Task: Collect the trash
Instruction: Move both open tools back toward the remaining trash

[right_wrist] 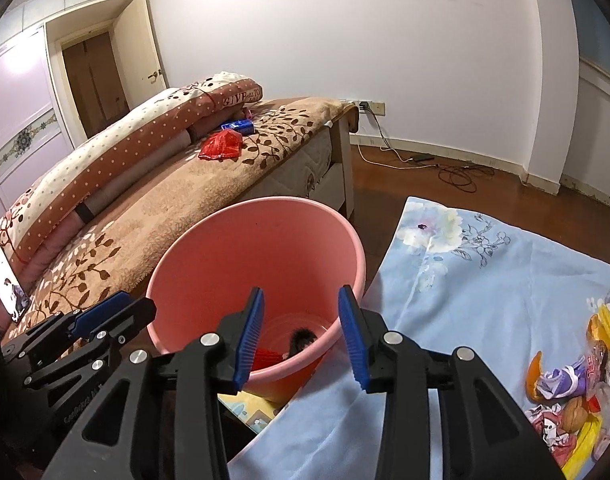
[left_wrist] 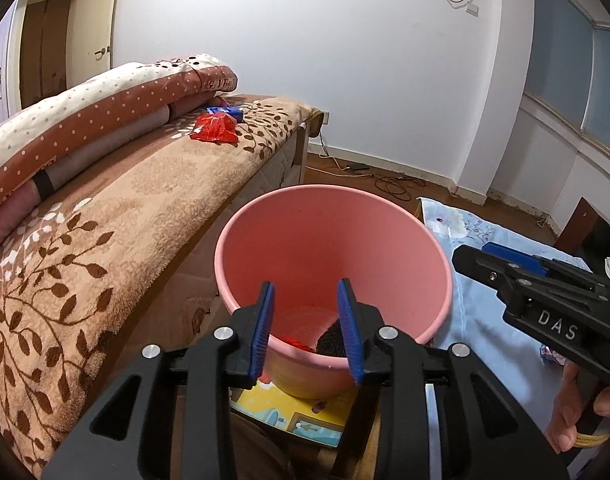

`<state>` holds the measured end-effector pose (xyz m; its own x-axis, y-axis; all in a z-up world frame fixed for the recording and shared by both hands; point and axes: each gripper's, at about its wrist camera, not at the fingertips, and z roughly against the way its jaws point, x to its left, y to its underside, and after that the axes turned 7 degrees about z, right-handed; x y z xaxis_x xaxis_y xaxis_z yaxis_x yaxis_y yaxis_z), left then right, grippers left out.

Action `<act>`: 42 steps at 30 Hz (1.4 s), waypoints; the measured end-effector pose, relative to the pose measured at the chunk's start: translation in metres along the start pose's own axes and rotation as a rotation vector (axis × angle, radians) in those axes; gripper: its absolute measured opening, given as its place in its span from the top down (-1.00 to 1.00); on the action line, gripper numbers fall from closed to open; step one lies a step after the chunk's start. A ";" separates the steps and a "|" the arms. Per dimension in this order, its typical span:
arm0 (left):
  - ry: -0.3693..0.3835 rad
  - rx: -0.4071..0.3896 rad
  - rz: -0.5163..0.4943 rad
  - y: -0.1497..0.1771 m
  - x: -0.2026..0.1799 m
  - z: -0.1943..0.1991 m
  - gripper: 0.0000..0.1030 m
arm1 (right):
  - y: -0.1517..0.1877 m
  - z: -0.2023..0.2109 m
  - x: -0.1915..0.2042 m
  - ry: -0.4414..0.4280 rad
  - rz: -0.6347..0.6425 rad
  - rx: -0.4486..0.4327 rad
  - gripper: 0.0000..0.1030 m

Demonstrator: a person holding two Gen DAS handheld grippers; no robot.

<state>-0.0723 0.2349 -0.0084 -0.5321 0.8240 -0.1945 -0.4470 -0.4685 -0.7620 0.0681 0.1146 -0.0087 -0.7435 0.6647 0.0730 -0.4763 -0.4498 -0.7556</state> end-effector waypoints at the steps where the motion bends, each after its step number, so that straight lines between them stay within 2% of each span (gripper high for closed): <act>1: 0.001 0.001 -0.001 0.000 -0.001 0.000 0.37 | 0.001 0.001 0.000 -0.001 -0.001 -0.001 0.26; 18: 0.034 0.016 -0.037 0.008 -0.027 0.010 0.37 | 0.045 0.048 -0.025 0.040 -0.035 0.027 0.25; 27: 0.071 0.019 -0.080 0.015 -0.053 0.016 0.37 | 0.082 0.104 -0.064 0.160 -0.055 -0.004 0.24; 37: 0.139 0.049 -0.131 0.029 -0.085 0.019 0.37 | 0.140 0.163 -0.138 0.321 -0.237 -0.007 0.19; 42: 0.160 0.059 -0.147 0.034 -0.097 0.020 0.37 | 0.158 0.171 -0.160 0.354 -0.309 0.010 0.15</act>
<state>-0.0501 0.1334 -0.0029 -0.3393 0.9226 -0.1834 -0.5547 -0.3538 -0.7531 0.0312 -0.1648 -0.0285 -0.3613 0.9302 0.0654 -0.6560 -0.2037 -0.7268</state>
